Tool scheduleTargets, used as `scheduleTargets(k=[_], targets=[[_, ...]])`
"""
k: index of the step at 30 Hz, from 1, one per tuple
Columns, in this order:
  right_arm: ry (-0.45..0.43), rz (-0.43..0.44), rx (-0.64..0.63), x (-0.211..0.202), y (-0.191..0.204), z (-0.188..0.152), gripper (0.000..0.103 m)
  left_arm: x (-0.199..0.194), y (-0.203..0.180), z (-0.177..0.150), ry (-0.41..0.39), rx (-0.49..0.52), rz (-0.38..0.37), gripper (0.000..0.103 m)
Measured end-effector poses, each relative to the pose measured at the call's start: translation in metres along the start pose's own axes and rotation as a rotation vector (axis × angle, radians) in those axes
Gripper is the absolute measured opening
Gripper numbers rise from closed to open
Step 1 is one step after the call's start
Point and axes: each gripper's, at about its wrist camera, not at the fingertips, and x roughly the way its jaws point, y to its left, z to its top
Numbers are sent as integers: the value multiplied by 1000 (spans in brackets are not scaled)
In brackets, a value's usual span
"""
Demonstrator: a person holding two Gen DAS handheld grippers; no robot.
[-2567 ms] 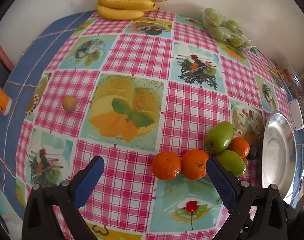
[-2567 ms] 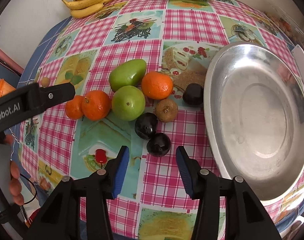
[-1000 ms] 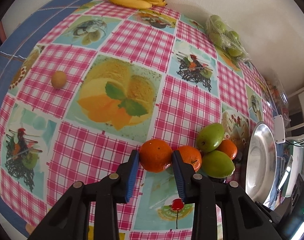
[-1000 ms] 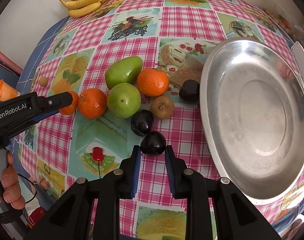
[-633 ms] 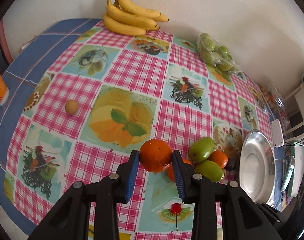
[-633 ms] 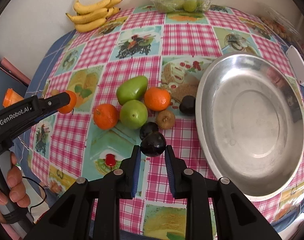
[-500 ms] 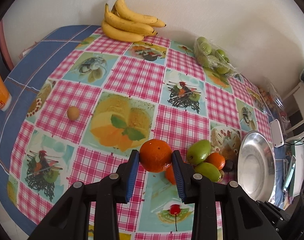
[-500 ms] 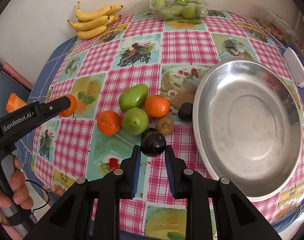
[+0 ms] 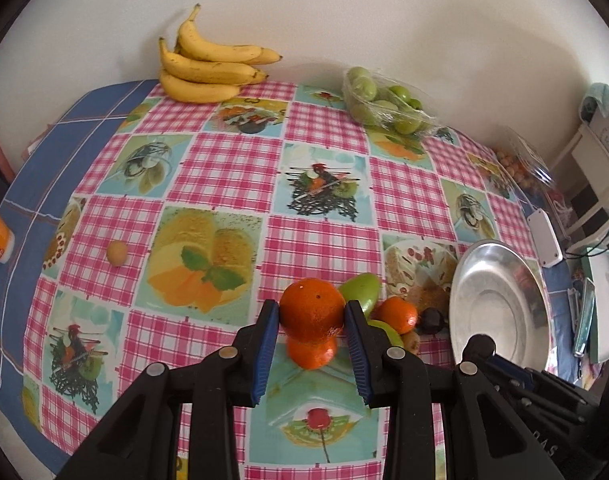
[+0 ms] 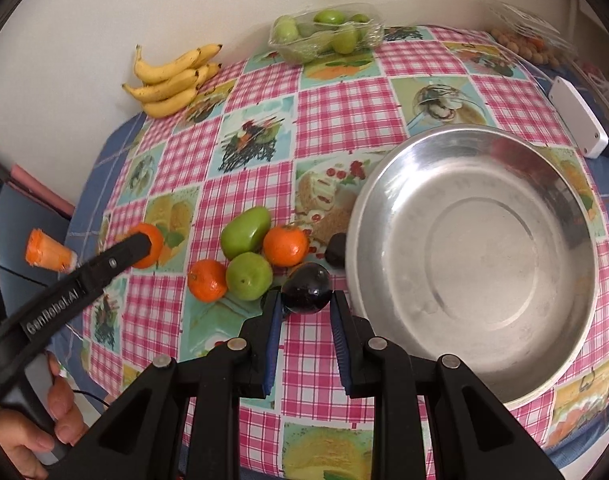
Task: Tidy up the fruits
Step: 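Carry the plum into the steel bowl with the right tool while the left tool drops the tangerine in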
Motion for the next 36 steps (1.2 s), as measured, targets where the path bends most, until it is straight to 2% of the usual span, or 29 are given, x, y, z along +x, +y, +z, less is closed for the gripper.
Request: scheduleTargets(k=[5, 11, 17, 24, 36], targets=[[-14, 2, 68, -6, -26, 5, 25, 0, -31, 2, 4, 68, -37, 36], [-63, -54, 93, -20, -51, 9, 25, 5, -74, 4, 31, 164, -91, 36], [-58, -66, 154, -18, -79, 13, 25, 20, -110, 6, 76, 208, -145, 36], [-86, -100, 178, -25, -101, 15, 26, 40, -139, 1, 115, 262, -163, 36], [11, -167, 243, -3, -129, 5, 26, 62, -163, -21, 181, 346, -162, 36]])
